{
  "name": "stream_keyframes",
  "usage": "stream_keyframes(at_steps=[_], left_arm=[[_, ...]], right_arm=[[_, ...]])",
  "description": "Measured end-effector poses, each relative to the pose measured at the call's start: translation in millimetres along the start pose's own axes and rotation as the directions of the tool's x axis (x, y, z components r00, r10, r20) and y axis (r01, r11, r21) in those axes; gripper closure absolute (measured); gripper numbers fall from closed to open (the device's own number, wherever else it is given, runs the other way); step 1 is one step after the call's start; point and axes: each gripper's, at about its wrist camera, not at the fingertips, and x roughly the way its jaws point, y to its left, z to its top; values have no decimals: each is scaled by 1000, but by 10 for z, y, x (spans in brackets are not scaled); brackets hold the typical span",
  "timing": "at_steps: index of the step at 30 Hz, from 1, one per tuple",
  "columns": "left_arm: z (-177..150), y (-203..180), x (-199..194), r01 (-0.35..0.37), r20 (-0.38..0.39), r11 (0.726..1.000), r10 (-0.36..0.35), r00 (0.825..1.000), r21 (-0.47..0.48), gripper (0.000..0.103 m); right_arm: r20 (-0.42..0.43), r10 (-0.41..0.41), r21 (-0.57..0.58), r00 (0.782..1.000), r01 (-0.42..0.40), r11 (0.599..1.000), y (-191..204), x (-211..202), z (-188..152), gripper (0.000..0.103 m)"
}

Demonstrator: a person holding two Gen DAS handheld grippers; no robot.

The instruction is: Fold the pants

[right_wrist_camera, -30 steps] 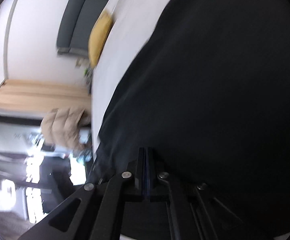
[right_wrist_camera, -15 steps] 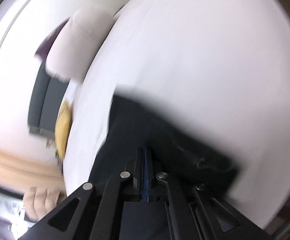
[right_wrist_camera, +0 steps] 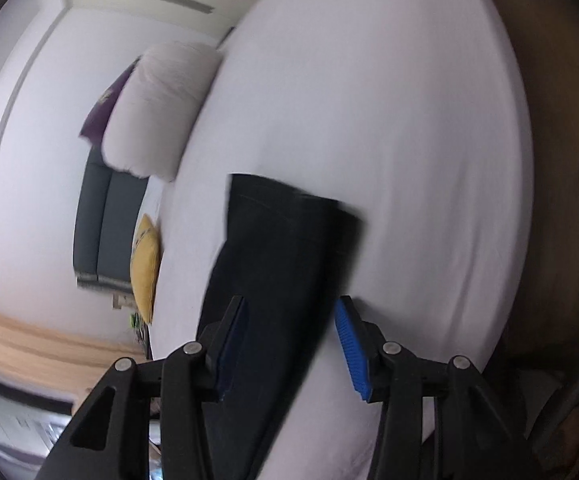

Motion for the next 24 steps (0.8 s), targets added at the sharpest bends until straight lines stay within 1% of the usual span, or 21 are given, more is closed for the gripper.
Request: stream_keyframes(at_steps=[2, 4, 7, 10, 13, 15, 16, 17, 18, 19, 20, 24], left_arm=[[13, -100, 127, -2, -24, 1000, 2, 1000, 18, 103], [17, -149, 286, -13, -48, 1000, 14, 999, 18, 103], [-28, -67, 469, -18, -94, 999, 16, 995, -28, 103], [-64, -31, 554, -5, -92, 999, 0, 996, -50, 103], [-89, -29, 627, -11, -98, 999, 6, 995, -45, 103], [-103, -31, 647, -13, -97, 999, 8, 995, -48, 103], [-114, -20, 653, -11, -96, 999, 6, 995, -52, 103], [-119, -13, 665, -5, -95, 998, 0, 995, -59, 103], [-131, 18, 634, -1, -95, 998, -5, 995, -62, 103], [-137, 46, 620, 3, -95, 998, -10, 995, -68, 103], [-141, 53, 620, 5, -95, 997, -11, 995, -71, 103], [-157, 39, 600, -8, -92, 999, 3, 996, -53, 103]], right_arm=[[4, 1, 38, 1000, -1, 999, -50, 102, 29, 61], [8, 16, 58, 1000, -17, 998, -114, 116, 77, 63], [22, 49, 93, 999, -51, 994, -193, 146, 172, 63], [22, 101, 115, 995, -103, 988, -205, 212, 258, 63], [17, 164, 127, 986, -165, 978, -180, 342, 351, 63], [22, 191, 137, 981, -193, 972, -181, 406, 411, 65], [23, 206, 138, 978, -207, 969, -180, 439, 439, 70], [22, 212, 138, 977, -213, 967, -179, 469, 463, 78], [18, 211, 138, 977, -211, 968, -176, 505, 487, 82], [11, 212, 135, 977, -211, 968, -168, 547, 513, 88], [8, 208, 130, 978, -207, 970, -161, 562, 522, 91], [23, 168, 84, 986, -169, 982, -68, 537, 509, 92]])
